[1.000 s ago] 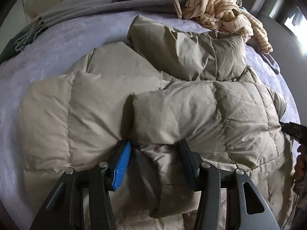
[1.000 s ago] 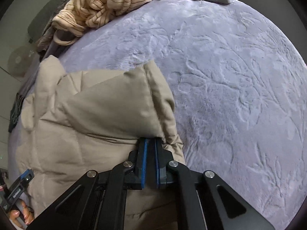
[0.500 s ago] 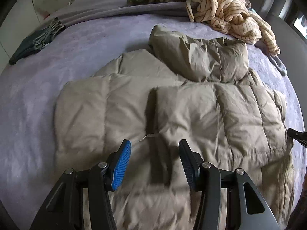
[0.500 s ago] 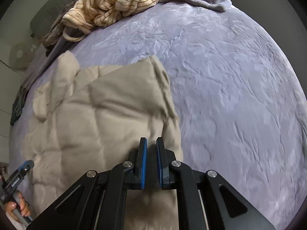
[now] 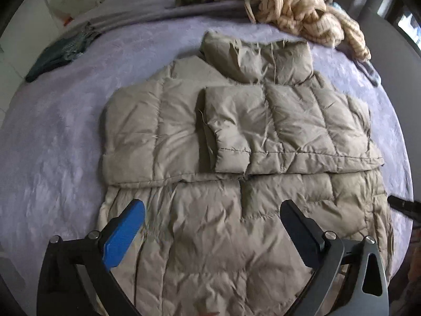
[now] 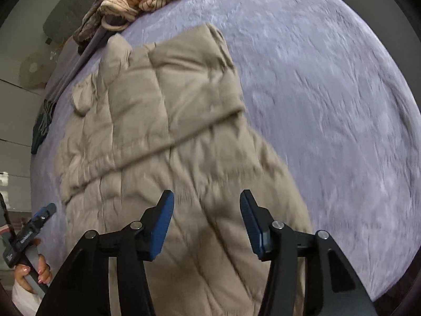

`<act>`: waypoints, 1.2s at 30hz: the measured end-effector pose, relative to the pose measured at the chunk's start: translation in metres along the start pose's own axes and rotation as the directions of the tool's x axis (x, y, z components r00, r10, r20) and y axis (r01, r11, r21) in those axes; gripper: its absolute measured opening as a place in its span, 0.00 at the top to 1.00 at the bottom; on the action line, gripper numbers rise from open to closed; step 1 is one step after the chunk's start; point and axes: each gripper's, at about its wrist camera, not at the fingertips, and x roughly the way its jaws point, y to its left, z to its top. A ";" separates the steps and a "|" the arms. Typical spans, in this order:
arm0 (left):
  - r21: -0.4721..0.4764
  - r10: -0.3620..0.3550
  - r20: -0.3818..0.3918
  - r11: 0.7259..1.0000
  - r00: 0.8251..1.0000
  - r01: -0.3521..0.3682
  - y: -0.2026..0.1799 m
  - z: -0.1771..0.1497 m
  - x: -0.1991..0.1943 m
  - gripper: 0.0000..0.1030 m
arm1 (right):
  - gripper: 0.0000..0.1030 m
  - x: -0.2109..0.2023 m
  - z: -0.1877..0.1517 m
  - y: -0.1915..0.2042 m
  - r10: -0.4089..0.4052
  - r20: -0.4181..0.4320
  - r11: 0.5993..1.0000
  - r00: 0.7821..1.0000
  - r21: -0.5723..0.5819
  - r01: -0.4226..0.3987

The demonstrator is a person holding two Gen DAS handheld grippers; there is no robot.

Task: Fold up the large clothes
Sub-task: 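Smooth the folded coat with both tools and withdraw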

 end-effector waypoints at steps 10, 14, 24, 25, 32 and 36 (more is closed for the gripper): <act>-0.041 0.037 -0.077 0.998 0.996 -0.040 -0.015 -0.047 -0.033 0.00 | 0.28 -0.029 -0.034 -0.016 0.049 -0.048 0.999 0.998 -0.011 -0.050; -0.060 0.054 -0.101 0.996 0.993 -0.061 -0.022 -0.072 -0.043 0.00 | 0.19 -0.036 -0.051 -0.018 0.098 -0.060 0.995 0.993 -0.026 -0.099; -0.075 0.082 -0.154 0.993 0.985 -0.094 -0.023 -0.123 -0.055 0.00 | 0.00 -0.026 -0.094 -0.011 0.179 -0.141 0.983 0.974 -0.015 -0.183; -0.073 0.082 -0.156 0.993 0.984 -0.094 -0.022 -0.126 -0.056 0.00 | 0.00 -0.026 -0.097 -0.009 0.176 -0.141 0.983 0.974 -0.017 -0.181; -0.057 0.101 -0.174 0.992 0.980 -0.112 -0.001 -0.158 -0.052 0.00 | 0.00 -0.022 -0.127 -0.009 0.168 -0.140 0.986 0.976 0.029 -0.166; -0.089 0.029 -0.198 0.995 0.980 -0.048 0.019 -0.185 -0.050 0.00 | 0.00 -0.024 -0.154 -0.017 0.186 -0.124 0.979 0.975 0.102 -0.174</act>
